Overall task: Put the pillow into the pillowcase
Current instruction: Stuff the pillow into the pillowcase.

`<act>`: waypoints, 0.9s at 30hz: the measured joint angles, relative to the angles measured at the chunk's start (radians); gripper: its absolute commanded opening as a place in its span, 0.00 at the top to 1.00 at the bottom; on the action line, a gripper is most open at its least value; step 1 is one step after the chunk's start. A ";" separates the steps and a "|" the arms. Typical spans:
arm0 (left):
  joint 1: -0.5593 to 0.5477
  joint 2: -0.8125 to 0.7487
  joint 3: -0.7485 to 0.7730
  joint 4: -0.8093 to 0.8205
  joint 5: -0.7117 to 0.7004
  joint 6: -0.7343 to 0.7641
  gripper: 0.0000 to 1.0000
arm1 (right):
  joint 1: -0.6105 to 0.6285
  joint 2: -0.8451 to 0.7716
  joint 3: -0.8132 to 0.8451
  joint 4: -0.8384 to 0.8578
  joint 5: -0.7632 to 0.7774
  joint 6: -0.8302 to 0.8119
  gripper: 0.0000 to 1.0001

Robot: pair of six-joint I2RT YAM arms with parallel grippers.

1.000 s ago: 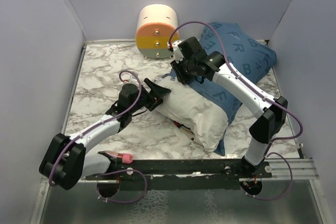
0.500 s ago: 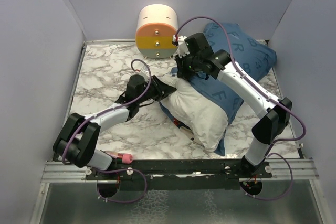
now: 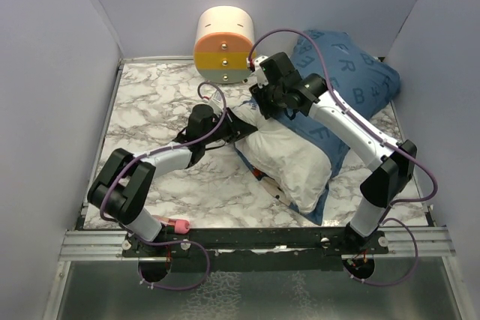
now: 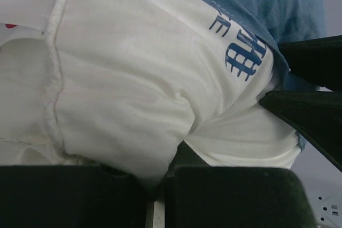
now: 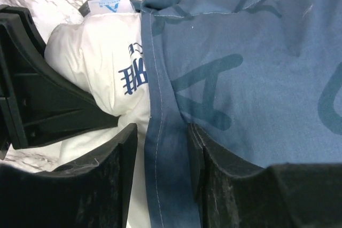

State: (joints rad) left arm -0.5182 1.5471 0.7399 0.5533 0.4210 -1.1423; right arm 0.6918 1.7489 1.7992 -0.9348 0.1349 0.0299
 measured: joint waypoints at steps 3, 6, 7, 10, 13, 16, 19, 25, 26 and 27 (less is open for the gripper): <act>-0.001 0.039 0.024 0.002 0.018 0.016 0.99 | 0.000 -0.002 -0.018 0.000 0.034 -0.008 0.57; -0.002 0.058 0.041 -0.001 0.027 0.036 0.99 | 0.000 -0.002 -0.021 0.000 0.074 -0.013 0.57; -0.002 0.063 0.043 -0.001 0.029 0.042 0.99 | 0.000 -0.003 -0.021 0.000 0.089 -0.017 0.58; -0.002 0.074 0.043 0.000 0.033 0.053 0.99 | 0.000 -0.003 -0.013 0.000 0.128 -0.029 0.62; -0.001 0.089 0.042 0.006 0.036 0.057 0.99 | 0.000 -0.005 -0.001 0.001 0.167 -0.040 0.67; 0.002 0.098 0.038 0.015 0.041 0.058 0.99 | -0.002 -0.011 -0.001 0.002 0.192 -0.053 0.70; 0.006 0.101 0.038 0.021 0.049 0.058 0.99 | -0.007 -0.012 -0.006 0.006 0.193 -0.056 0.64; 0.010 0.105 0.039 0.027 0.063 0.062 0.99 | -0.010 -0.011 -0.024 0.010 0.131 -0.062 0.37; 0.011 0.106 0.039 0.029 0.066 0.062 0.99 | -0.010 -0.010 -0.024 0.010 0.110 -0.061 0.38; 0.011 0.106 0.040 0.030 0.068 0.062 0.99 | -0.010 -0.009 -0.024 0.011 0.096 -0.061 0.43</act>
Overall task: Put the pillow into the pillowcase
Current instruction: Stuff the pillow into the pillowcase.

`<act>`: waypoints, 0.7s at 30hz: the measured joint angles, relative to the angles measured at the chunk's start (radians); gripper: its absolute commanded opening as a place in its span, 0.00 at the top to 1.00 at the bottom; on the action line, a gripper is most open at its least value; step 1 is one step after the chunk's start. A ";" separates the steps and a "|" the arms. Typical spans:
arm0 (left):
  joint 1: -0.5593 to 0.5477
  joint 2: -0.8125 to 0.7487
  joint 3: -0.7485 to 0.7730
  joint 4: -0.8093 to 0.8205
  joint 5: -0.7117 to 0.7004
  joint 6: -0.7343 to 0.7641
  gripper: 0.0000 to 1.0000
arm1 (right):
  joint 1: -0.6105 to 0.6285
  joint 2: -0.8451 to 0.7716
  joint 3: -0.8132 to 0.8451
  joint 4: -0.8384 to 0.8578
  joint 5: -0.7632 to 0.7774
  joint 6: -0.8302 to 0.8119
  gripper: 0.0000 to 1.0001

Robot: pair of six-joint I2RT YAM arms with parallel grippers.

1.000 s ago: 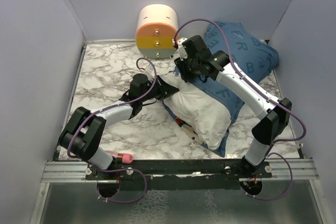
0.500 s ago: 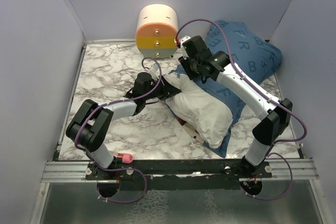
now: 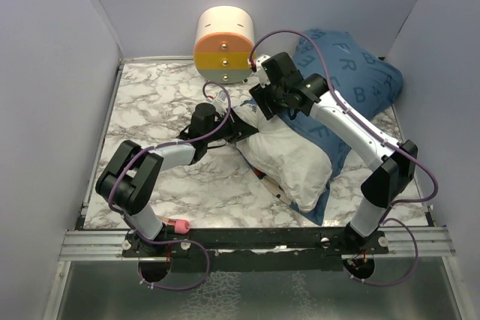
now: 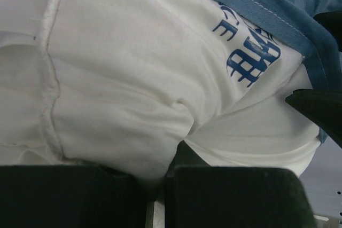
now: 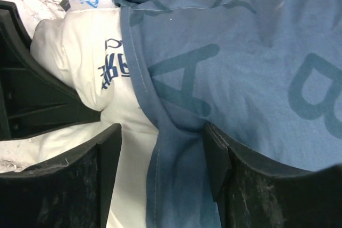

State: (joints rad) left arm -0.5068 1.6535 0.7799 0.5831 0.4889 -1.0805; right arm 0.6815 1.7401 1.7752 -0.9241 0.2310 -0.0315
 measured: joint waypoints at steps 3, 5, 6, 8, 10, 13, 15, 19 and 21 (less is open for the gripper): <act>0.002 0.003 0.005 0.000 0.008 0.002 0.99 | -0.001 0.003 -0.005 0.002 -0.037 0.001 0.73; 0.002 0.004 0.009 0.000 0.014 0.004 0.99 | -0.002 0.009 -0.005 0.004 -0.066 0.003 0.87; 0.002 0.005 0.011 0.000 0.018 0.006 0.99 | -0.002 0.011 -0.005 0.005 -0.081 0.007 0.91; 0.002 0.007 0.014 0.000 0.021 0.008 0.99 | -0.008 0.019 0.003 0.004 -0.121 0.016 0.94; 0.002 0.014 0.020 0.004 0.025 0.011 0.99 | -0.015 0.034 0.029 -0.001 -0.171 0.026 0.95; 0.002 0.042 0.050 0.010 0.037 0.016 0.99 | -0.016 0.052 0.073 -0.008 -0.217 0.037 0.96; 0.002 0.058 0.071 0.010 0.045 0.021 0.99 | -0.017 0.055 0.089 -0.011 -0.232 0.039 0.99; 0.002 0.070 0.096 0.010 0.054 0.029 0.99 | -0.031 0.055 0.093 -0.011 -0.278 0.047 1.00; 0.002 0.072 0.097 0.023 0.055 0.028 0.99 | -0.043 0.055 0.081 -0.002 -0.318 0.059 0.99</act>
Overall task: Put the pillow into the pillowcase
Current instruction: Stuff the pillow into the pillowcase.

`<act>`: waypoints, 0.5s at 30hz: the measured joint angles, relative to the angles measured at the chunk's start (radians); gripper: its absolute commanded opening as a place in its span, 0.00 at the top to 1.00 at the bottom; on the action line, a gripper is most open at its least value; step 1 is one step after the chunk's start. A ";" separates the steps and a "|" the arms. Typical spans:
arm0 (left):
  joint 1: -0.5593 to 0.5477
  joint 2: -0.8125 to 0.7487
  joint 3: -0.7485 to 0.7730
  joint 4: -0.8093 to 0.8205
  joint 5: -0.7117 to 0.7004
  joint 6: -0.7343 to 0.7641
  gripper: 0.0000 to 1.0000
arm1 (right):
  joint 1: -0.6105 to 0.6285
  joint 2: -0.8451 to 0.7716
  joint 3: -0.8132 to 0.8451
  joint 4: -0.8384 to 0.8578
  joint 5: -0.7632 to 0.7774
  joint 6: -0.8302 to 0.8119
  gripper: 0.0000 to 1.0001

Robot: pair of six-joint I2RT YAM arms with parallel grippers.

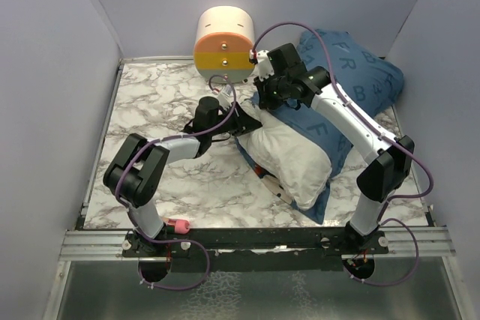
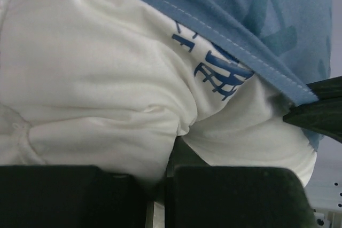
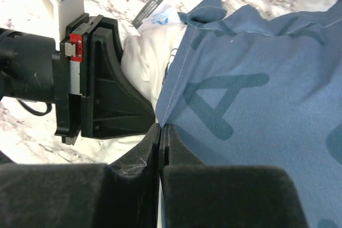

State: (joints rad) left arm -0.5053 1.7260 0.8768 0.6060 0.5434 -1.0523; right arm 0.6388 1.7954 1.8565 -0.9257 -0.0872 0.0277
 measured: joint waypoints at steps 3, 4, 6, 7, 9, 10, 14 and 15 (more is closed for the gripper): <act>-0.001 0.016 0.000 0.050 0.000 -0.016 0.99 | -0.014 0.000 -0.033 0.039 -0.066 0.027 0.99; -0.002 0.023 0.001 0.077 0.000 -0.025 0.99 | -0.017 0.000 -0.043 0.053 -0.086 0.035 0.99; -0.006 0.039 0.005 0.131 0.000 -0.039 0.99 | -0.023 0.000 -0.056 0.080 -0.124 0.057 0.99; -0.009 0.046 0.008 0.168 -0.001 -0.048 0.99 | -0.025 0.000 -0.057 0.091 -0.139 0.066 0.99; -0.014 0.050 0.009 0.236 -0.003 -0.061 0.99 | -0.031 0.000 -0.055 0.113 -0.167 0.085 1.00; -0.016 0.050 0.009 0.272 -0.007 -0.064 0.99 | -0.032 0.000 -0.050 0.115 -0.172 0.092 0.99; -0.023 0.050 -0.020 0.450 -0.044 -0.071 0.99 | -0.040 0.000 0.008 0.120 -0.204 0.127 0.99; -0.024 0.050 -0.037 0.495 -0.061 -0.071 0.99 | -0.042 -0.001 0.023 0.124 -0.217 0.138 0.99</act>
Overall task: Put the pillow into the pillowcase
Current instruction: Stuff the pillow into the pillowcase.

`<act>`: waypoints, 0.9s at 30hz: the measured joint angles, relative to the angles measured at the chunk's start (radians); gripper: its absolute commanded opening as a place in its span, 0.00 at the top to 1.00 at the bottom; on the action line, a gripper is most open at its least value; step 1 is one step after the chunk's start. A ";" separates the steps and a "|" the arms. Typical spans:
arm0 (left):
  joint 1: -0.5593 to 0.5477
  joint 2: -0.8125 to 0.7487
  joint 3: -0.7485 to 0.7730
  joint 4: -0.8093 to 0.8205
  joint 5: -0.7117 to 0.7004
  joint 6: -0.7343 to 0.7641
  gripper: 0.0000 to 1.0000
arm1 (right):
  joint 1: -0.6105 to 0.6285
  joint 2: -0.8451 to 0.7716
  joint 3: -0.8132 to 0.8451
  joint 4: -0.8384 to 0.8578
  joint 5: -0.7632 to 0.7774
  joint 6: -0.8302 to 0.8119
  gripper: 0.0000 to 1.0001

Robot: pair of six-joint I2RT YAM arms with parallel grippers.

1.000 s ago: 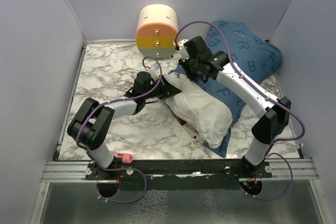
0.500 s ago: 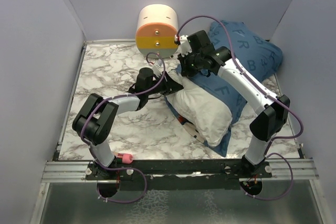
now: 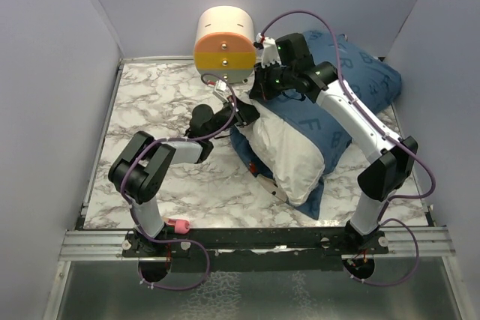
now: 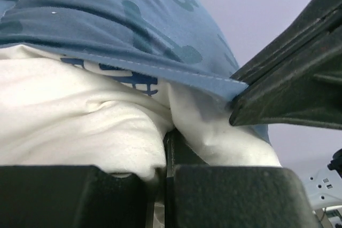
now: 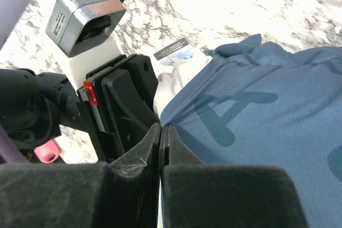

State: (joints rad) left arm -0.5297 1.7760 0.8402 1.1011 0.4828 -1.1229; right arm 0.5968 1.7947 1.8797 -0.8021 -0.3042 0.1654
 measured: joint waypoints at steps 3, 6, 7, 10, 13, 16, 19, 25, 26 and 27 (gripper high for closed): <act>-0.001 0.000 -0.045 0.102 -0.043 0.003 0.99 | -0.002 -0.004 0.006 0.015 -0.031 0.028 0.99; -0.003 0.026 -0.056 0.174 -0.083 0.012 0.98 | -0.002 -0.018 -0.048 0.065 -0.049 0.052 0.99; -0.004 0.046 -0.056 0.196 -0.096 0.016 0.98 | -0.002 -0.026 -0.076 0.085 -0.049 0.060 1.00; -0.011 0.102 -0.055 0.221 -0.127 0.024 0.88 | -0.002 -0.064 -0.202 0.161 -0.037 0.077 0.97; -0.019 0.115 -0.055 0.178 -0.140 0.043 0.62 | -0.003 -0.106 -0.322 0.213 -0.011 0.084 0.68; -0.019 0.074 -0.062 0.061 -0.167 0.077 0.43 | 0.000 -0.157 -0.374 0.224 -0.020 0.080 0.48; 0.002 -0.019 -0.098 -0.070 -0.167 0.100 0.35 | 0.010 -0.243 -0.387 0.218 -0.053 0.065 0.33; 0.122 -0.242 -0.151 -0.404 -0.108 0.156 0.20 | 0.021 -0.467 -0.394 0.221 -0.135 0.086 0.25; 0.132 -0.286 -0.154 -0.475 -0.108 0.183 0.19 | 0.021 -0.499 -0.400 0.220 -0.135 0.092 0.25; 0.139 -0.338 -0.159 -0.553 -0.108 0.214 0.19 | 0.015 -0.541 -0.413 0.220 -0.130 0.101 0.25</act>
State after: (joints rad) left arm -0.3908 1.4376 0.6815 0.5480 0.3744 -0.9089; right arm 0.6121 1.2537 1.4670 -0.5819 -0.4343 0.2668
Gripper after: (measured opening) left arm 0.784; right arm 0.746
